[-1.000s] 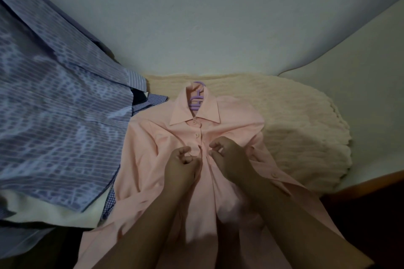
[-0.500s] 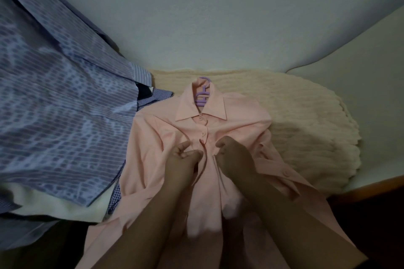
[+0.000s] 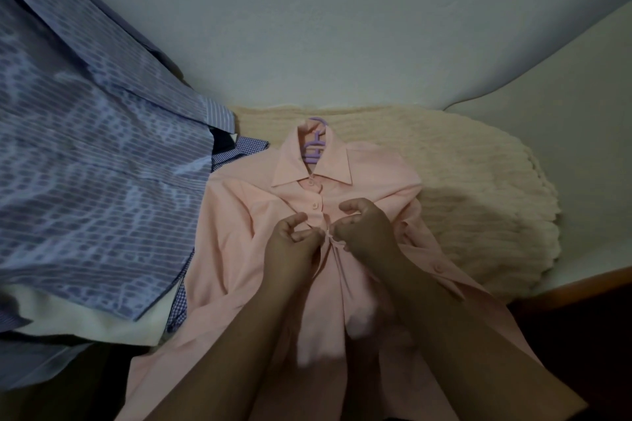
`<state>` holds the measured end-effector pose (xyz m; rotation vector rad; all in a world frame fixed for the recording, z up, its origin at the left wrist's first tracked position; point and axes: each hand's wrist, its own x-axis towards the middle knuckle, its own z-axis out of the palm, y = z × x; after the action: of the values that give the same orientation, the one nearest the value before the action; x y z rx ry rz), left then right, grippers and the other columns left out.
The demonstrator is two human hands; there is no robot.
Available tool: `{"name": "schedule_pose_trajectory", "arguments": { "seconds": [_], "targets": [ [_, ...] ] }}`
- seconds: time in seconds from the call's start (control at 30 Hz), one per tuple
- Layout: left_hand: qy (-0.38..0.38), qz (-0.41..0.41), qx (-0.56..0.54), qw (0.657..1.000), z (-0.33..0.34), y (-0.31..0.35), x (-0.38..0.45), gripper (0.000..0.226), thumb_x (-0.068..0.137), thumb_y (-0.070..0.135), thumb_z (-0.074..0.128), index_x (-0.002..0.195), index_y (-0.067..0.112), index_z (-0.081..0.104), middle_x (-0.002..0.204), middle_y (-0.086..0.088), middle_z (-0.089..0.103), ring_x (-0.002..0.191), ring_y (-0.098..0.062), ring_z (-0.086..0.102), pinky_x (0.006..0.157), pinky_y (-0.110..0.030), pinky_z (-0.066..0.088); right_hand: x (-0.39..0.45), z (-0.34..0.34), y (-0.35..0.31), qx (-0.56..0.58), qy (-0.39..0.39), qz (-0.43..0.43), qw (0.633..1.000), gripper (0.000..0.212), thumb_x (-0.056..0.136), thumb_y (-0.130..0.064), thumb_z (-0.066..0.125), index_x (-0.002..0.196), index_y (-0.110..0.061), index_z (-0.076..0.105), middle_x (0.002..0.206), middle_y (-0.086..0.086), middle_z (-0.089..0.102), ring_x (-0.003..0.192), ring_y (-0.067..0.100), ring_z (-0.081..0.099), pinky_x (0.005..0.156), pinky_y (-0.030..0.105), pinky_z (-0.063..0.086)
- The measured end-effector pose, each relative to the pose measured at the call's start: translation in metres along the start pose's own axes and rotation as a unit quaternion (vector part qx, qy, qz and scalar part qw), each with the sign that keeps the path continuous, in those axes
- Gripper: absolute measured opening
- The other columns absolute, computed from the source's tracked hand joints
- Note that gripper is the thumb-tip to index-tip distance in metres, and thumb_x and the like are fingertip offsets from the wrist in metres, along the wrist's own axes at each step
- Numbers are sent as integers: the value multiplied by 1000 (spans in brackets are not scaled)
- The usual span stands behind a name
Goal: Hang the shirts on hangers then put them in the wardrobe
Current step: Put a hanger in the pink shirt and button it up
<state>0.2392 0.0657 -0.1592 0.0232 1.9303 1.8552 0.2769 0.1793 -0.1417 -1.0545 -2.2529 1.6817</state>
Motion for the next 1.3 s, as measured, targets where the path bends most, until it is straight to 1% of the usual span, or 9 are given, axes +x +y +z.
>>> {"name": "schedule_pose_trajectory", "arguments": {
  "seconds": [0.13, 0.37, 0.57, 0.67, 0.83, 0.93, 1.07, 1.17, 1.3],
  "targets": [
    [-4, 3, -12, 1000, -3, 1, -1, 31, 89, 1, 61, 116, 14, 52, 65, -5, 58, 46, -2, 52, 49, -13, 45, 1, 4, 2, -20, 1, -2, 1000, 28, 81, -1, 62, 99, -20, 52, 78, 6, 65, 67, 17, 60, 67, 31, 53],
    [-10, 9, 11, 1000, -6, -1, 2, 30, 90, 2, 60, 115, 16, 52, 59, -2, 58, 46, -4, 53, 49, -15, 46, 3, 8, 7, 18, 21, -20, 999, 33, 80, 0, 61, 81, -31, 49, 79, 9, 68, 79, 25, 67, 76, 48, 57],
    [0, -10, 2, 1000, -5, -5, 4, 31, 92, 2, 55, 120, 15, 49, 60, -4, 54, 43, -3, 48, 44, -16, 43, 3, 10, 9, 15, 10, -16, 1000, 31, 82, 0, 60, 85, -29, 50, 83, 13, 69, 75, 26, 67, 73, 40, 57],
    [3, -21, -1, 1000, -6, -9, 6, 32, 93, 5, 55, 121, 16, 48, 70, -9, 60, 56, -10, 55, 52, -20, 49, 1, 11, 12, 28, 2, 3, 1000, 29, 82, 0, 62, 91, -25, 51, 87, 13, 69, 77, 26, 67, 70, 37, 57],
    [1, -60, -54, 997, -6, -12, 10, 36, 92, 6, 56, 127, 15, 49, 83, -14, 62, 82, -28, 57, 79, -41, 52, 0, 9, 14, 75, 10, 20, 997, 29, 82, 2, 60, 94, -23, 52, 90, 12, 68, 78, 20, 67, 66, 30, 58],
    [-13, -71, -73, 995, -7, -12, 11, 36, 93, 4, 55, 127, 14, 50, 85, -13, 62, 87, -29, 56, 85, -43, 50, 0, 6, 10, 116, 5, 33, 993, 28, 82, 6, 58, 100, -15, 52, 89, 14, 68, 71, 18, 66, 56, 22, 55],
    [-20, -73, -65, 995, -8, -12, 12, 34, 92, 6, 56, 124, 16, 51, 95, -25, 63, 88, -28, 56, 88, -47, 49, 4, 8, 8, 142, 7, 40, 989, 29, 80, 9, 59, 101, -11, 53, 82, 12, 67, 65, 17, 65, 56, 25, 56],
    [-26, -56, -43, 997, -9, -11, 12, 32, 93, 10, 55, 123, 17, 51, 94, -33, 64, 77, -29, 57, 75, -43, 49, 5, 10, 9, 133, 7, 35, 990, 30, 78, 8, 61, 99, -11, 54, 81, 12, 67, 67, 20, 65, 64, 35, 57],
    [-40, -38, -44, 998, -9, -11, 11, 28, 92, 2, 53, 116, 18, 52, 66, -8, 59, 55, -15, 51, 52, -26, 43, 4, 10, 13, 88, 9, -13, 996, 32, 80, 4, 59, 89, -25, 52, 84, 13, 68, 75, 23, 68, 71, 42, 59]
  ]
}}
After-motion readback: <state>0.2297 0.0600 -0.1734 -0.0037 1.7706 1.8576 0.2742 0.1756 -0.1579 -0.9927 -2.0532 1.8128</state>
